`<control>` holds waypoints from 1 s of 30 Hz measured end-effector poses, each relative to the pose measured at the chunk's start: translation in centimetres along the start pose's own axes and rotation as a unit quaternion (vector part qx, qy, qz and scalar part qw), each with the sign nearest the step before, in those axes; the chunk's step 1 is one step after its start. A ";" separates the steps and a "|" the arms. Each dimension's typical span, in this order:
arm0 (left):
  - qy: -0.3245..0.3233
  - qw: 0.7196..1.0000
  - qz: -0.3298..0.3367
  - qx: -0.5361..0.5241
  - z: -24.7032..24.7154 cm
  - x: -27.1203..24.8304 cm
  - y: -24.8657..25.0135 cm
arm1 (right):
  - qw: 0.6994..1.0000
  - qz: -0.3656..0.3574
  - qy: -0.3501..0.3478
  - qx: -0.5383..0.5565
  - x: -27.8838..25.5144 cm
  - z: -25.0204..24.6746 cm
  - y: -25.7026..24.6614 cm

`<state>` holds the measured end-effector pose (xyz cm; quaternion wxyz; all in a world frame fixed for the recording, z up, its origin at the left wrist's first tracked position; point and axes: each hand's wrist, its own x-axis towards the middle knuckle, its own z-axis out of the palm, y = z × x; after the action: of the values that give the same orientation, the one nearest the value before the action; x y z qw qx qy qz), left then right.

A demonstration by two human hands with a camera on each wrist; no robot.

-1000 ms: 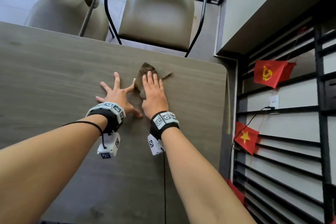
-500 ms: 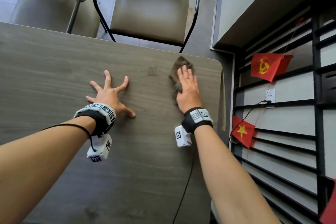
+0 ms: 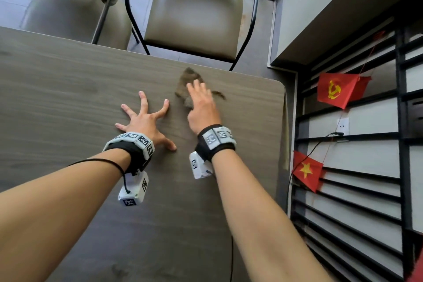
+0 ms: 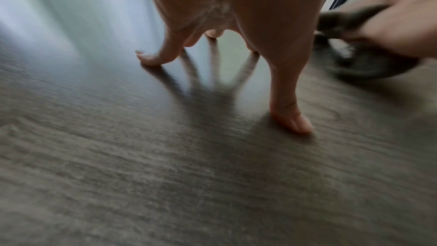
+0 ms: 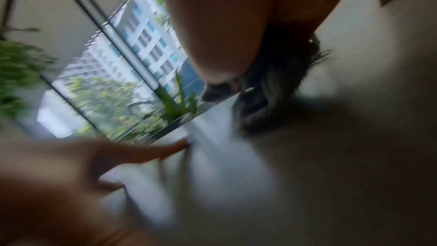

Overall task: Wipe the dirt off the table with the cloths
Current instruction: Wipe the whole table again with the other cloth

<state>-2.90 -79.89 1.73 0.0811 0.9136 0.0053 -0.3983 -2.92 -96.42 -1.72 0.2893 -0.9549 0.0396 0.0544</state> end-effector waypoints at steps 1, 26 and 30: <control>0.001 1.000 0.000 -0.001 0.0 0.1 0.0 | 0.999 -0.021 -0.045 -0.015 0.2 1.4 -1.8; 0.001 1.000 0.002 0.000 0.1 0.0 -0.1 | 0.981 0.142 0.131 0.033 -1.0 -4.9 7.8; 0.013 1.000 -0.008 -0.005 0.1 -0.3 0.1 | 0.997 -0.032 -0.073 0.013 -2.3 1.8 -2.4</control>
<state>-3.19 -79.97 1.88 0.0826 0.9184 0.0152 -0.3867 -5.12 -93.28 -1.60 0.3050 -0.9455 -0.0113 0.1139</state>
